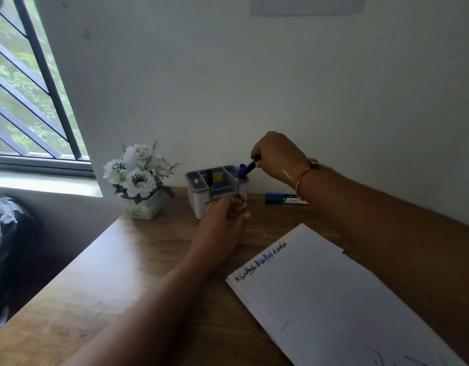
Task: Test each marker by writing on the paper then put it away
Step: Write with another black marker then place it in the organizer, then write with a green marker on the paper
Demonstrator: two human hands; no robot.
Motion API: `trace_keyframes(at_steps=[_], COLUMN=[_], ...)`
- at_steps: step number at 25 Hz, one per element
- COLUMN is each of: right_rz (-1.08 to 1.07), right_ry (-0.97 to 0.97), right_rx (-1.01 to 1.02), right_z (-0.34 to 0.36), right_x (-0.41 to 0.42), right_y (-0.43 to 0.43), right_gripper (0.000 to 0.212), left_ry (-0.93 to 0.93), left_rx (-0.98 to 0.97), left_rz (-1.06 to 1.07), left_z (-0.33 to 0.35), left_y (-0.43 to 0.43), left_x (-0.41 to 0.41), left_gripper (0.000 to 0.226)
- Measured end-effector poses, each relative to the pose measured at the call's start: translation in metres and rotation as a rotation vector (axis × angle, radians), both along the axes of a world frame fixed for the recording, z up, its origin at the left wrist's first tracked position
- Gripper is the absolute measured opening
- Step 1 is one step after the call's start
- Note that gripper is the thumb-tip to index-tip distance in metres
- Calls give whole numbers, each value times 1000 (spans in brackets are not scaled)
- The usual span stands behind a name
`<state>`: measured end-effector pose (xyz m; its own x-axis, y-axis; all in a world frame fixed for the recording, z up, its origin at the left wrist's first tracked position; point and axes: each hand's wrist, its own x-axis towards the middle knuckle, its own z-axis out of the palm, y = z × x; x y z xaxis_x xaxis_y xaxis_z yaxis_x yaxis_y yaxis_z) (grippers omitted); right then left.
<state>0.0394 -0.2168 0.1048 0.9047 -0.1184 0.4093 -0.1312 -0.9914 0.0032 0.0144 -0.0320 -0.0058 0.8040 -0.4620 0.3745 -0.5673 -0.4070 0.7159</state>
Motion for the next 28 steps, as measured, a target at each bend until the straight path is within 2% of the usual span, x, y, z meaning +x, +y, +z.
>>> trace_keyframes(at_steps=[4,10,12,17,22,28], right_rz=[51,62,19,-107,-129,-135], right_ry=[15,-14,-6,212,154,129], right_rx=[47,268,252,128,104,65], right_z=[2,-5,-15,-73,-102,-107], right_x=[10,-4,-14,-42,-42,-35], right_y=[9,-1,-18,-61,-68,-69], right_gripper=[34,35,33,32,36,24], left_ry=[18,10,4,-5,5,2], left_rx=[10,9,15,53,68,95], left_rz=[-37,-71,-77,-81,-82,-85], left_z=[-1,-4,-5,-6,-6,-7], left_y=[-1,-2,-3,-5,-6,-6], left_x=[1,3,3,3,1,3], left_gripper=[39,40,39,42,41,41])
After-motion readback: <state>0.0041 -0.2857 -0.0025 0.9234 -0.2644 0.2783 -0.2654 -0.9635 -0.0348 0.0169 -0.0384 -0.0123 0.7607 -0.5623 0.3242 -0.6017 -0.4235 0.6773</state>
